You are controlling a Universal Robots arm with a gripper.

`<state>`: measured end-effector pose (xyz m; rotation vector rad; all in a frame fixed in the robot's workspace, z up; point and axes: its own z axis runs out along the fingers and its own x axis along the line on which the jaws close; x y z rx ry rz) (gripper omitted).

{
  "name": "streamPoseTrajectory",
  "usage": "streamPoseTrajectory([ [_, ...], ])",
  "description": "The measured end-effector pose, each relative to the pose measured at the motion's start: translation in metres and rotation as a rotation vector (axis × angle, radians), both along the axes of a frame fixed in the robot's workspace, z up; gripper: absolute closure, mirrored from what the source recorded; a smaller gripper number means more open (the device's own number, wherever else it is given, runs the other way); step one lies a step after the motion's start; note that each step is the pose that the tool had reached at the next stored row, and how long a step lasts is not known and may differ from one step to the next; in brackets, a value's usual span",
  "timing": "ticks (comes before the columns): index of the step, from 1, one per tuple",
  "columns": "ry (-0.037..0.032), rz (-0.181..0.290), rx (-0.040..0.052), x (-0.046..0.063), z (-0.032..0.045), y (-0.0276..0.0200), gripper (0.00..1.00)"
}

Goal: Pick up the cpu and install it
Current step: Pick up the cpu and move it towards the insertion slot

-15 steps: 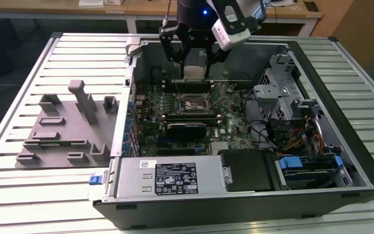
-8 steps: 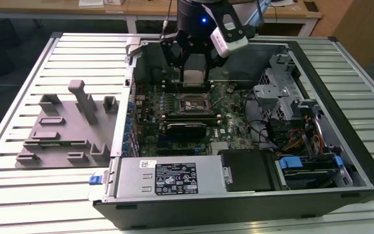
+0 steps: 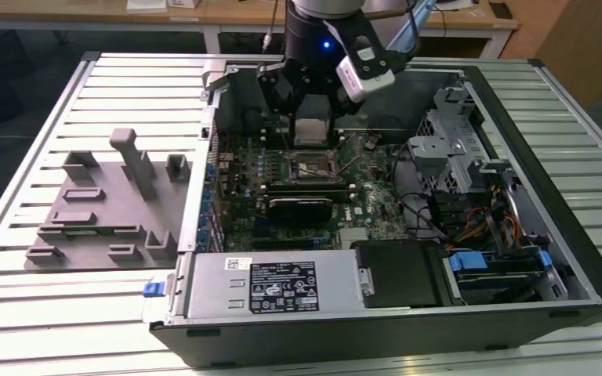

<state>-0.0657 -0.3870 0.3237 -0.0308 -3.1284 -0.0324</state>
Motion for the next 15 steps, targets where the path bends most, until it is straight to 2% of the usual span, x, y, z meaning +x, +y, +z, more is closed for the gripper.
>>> streamPoseTrajectory([
  [11, -0.0001, 0.000, 0.0002, 0.000, -0.0117, 0.0113, 0.45],
  [15, -0.0048, 0.000, 0.0002, 0.000, -0.0163, 0.0146, 0.45],
])
